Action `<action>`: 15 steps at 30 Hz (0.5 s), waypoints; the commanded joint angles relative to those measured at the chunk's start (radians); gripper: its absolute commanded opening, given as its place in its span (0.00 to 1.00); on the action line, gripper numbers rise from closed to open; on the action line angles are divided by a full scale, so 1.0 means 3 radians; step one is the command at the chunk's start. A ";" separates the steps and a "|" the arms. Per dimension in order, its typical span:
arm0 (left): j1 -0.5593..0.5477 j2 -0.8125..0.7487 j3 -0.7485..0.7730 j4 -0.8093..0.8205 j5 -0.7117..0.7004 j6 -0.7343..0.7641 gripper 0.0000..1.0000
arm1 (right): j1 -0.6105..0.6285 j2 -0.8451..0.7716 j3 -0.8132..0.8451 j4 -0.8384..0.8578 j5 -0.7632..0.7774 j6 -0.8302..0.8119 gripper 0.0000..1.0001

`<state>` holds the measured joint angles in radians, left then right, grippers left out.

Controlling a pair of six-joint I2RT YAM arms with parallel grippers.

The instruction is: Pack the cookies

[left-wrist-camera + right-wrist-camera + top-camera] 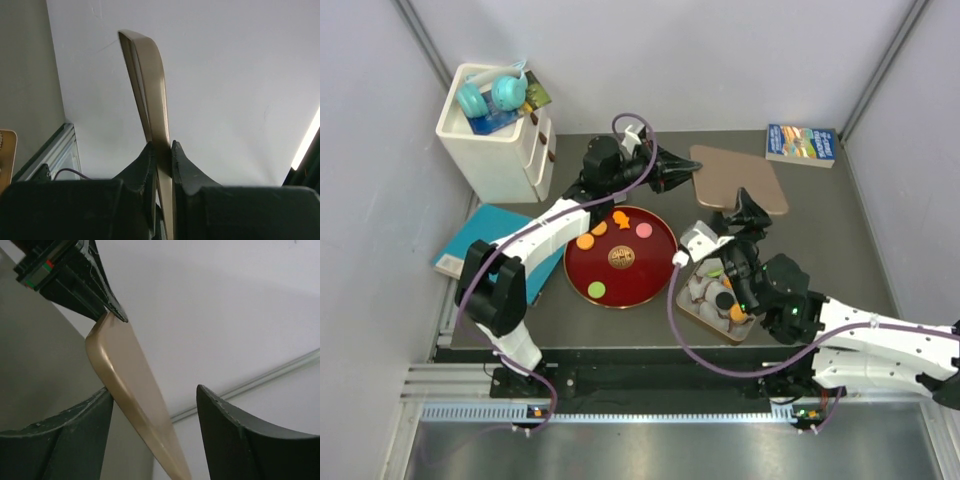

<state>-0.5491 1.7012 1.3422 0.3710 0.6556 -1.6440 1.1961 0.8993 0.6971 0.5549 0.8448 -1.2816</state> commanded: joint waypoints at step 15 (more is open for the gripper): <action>0.0378 0.0271 -0.0220 0.1212 0.0279 -0.0037 0.00 | 0.0017 -0.1059 0.1470 -0.3209 -0.0586 0.4445 0.77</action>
<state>-0.4706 1.7782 1.2579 0.5957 0.7410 -1.6478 1.1957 0.6582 1.1210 -0.3130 0.7349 -0.2008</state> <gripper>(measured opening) 0.168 0.767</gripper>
